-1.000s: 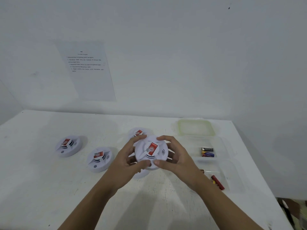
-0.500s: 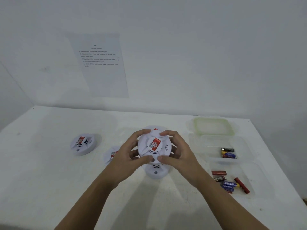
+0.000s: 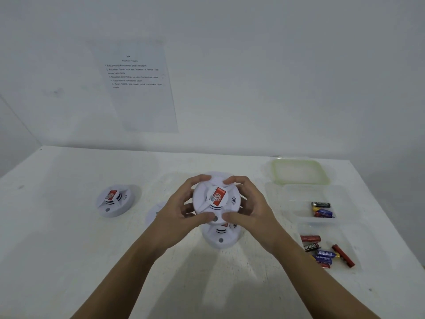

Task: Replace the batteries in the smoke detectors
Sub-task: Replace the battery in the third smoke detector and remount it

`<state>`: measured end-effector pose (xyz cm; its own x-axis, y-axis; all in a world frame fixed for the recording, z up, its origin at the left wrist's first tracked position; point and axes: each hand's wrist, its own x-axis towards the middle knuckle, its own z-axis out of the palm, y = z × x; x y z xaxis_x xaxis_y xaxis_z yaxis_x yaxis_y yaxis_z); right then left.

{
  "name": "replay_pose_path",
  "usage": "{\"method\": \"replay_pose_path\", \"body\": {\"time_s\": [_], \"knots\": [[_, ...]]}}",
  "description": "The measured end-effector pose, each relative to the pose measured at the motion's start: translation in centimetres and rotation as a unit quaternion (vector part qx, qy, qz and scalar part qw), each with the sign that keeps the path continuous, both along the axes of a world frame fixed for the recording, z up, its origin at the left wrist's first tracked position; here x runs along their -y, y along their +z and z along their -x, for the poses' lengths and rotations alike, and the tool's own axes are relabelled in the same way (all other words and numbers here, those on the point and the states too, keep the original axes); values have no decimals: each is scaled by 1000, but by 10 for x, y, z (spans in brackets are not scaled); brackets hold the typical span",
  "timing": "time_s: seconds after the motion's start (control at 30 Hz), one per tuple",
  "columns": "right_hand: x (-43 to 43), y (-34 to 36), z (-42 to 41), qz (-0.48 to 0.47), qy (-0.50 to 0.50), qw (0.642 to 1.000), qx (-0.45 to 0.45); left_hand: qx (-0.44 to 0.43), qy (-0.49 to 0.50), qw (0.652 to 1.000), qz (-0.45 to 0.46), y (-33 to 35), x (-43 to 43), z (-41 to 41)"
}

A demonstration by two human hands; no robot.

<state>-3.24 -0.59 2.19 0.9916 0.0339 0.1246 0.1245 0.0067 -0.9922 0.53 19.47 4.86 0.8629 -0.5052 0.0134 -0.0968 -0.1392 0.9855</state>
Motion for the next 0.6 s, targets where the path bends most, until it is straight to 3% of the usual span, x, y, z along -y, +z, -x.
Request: {"method": "replay_pose_path", "body": {"time_s": [0.43, 0.6], "knots": [[-2, 3, -23, 1, 30, 999, 23, 1, 32, 999, 5, -4, -7, -18], [-6, 11, -39, -9, 47, 999, 20, 10, 88, 996, 20, 2, -22, -31]]}}
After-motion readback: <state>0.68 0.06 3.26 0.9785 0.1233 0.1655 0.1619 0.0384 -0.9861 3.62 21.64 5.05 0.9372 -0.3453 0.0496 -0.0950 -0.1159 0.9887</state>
